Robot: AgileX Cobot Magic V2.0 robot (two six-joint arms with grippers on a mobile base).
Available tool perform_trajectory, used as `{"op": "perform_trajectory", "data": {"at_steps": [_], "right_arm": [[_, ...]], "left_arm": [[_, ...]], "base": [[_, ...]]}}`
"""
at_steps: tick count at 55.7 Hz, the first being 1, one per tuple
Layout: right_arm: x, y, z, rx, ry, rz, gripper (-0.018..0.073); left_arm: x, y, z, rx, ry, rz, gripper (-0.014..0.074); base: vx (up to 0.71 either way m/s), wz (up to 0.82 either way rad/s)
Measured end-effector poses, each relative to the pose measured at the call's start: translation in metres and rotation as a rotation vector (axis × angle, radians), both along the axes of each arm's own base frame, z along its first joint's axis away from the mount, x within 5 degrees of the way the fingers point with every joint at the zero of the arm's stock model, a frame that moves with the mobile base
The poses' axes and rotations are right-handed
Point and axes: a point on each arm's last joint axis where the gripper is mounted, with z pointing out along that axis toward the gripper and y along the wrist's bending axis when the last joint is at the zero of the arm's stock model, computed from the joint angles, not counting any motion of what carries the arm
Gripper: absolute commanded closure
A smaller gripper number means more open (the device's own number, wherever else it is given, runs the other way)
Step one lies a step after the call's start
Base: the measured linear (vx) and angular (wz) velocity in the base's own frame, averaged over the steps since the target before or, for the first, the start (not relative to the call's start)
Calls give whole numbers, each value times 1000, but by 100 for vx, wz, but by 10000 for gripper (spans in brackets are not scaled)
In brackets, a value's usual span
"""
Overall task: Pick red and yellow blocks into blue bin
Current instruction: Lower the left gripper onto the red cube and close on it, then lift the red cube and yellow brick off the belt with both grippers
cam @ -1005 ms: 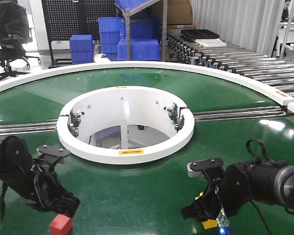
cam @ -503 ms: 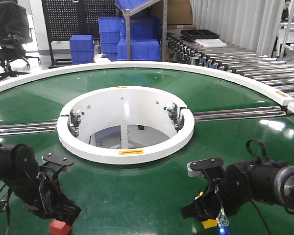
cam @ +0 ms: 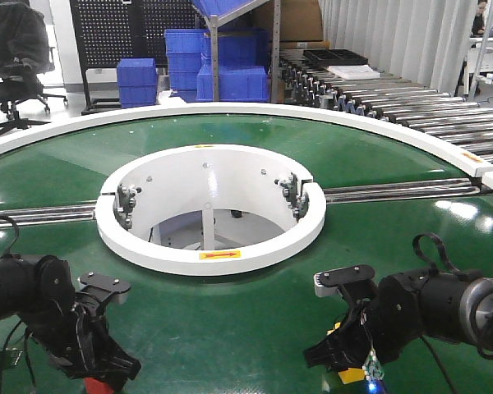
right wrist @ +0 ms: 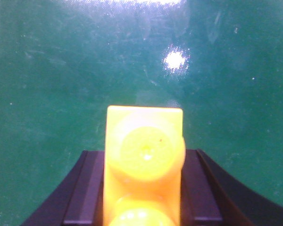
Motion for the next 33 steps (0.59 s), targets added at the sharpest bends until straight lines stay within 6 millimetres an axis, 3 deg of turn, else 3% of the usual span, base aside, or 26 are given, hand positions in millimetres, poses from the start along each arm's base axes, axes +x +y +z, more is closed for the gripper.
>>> {"op": "perform_trajectory", "data": {"at_steps": [2, 11, 17, 25, 33], "right_arm": [[0, 0, 0, 0, 1, 0, 569], [-2, 0, 1, -3, 13, 0, 569], [-4, -1, 7, -4, 12, 4, 569], [-11, -3, 35, 1, -45, 24, 569], [-25, -7, 82, 34, -162, 26, 569]], "left_arm": [[0, 0, 0, 0, 0, -1, 605], [-1, 0, 3, -2, -7, 0, 603], [-4, 1, 21, -11, -45, 2, 600], [-17, 3, 77, -48, -197, 18, 597], [-46, 10, 154, -111, -442, 47, 597]], "base": [[0, 0], [0, 0], [0, 0], [0, 0], [0, 0]]}}
